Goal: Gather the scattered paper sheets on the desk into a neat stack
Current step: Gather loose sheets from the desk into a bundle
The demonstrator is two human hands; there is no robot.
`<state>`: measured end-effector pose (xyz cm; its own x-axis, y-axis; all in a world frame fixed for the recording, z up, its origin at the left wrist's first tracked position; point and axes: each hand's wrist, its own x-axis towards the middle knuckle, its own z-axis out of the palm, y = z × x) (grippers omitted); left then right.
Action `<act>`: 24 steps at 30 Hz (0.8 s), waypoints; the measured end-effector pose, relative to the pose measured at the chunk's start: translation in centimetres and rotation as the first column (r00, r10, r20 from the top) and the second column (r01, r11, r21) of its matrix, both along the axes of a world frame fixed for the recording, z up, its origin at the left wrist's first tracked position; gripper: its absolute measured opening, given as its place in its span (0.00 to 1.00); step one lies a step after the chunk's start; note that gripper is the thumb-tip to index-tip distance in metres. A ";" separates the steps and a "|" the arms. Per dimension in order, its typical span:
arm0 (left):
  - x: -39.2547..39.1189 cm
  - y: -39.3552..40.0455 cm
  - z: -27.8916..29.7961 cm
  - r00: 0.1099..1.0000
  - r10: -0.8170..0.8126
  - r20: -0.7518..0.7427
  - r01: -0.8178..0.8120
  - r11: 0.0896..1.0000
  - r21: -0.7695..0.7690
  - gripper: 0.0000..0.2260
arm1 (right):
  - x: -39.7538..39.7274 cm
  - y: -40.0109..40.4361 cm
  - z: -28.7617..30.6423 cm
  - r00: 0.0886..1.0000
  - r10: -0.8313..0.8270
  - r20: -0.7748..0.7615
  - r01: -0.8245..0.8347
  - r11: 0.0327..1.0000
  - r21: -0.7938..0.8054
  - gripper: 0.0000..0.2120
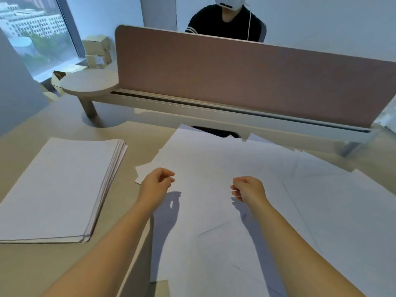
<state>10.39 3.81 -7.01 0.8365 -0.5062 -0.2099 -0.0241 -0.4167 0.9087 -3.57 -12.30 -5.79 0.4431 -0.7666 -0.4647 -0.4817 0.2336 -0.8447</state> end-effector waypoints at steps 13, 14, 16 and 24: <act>-13.4 -10.6 -3.4 0.964 -0.218 0.153 0.123 0.875 0.468 0.21 | -17.3 -10.0 -3.5 0.833 0.032 -0.552 -0.198 0.949 -0.244 0.31; -13.6 -11.0 -4.0 0.957 -0.237 0.166 0.119 0.846 0.520 0.23 | -17.5 -9.9 -3.9 0.792 0.058 -0.607 -0.259 0.934 -0.248 0.34; -13.5 -11.3 -4.8 0.943 -0.263 0.203 0.092 0.794 0.601 0.26 | -17.6 -9.5 -4.6 0.722 0.080 -0.687 -0.367 0.887 -0.282 0.35; -11.5 -9.9 -5.7 0.967 0.070 0.245 -0.222 0.701 0.677 0.25 | -16.6 -9.9 -5.3 0.601 0.061 -0.797 -0.547 0.758 -0.354 0.18</act>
<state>-1.08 -6.07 -12.68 0.9475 -0.1479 -0.2834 -0.0441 -0.9386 0.3423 -20.19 -22.22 -11.08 0.4152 -0.8557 -0.3089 -0.9093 -0.4007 -0.1121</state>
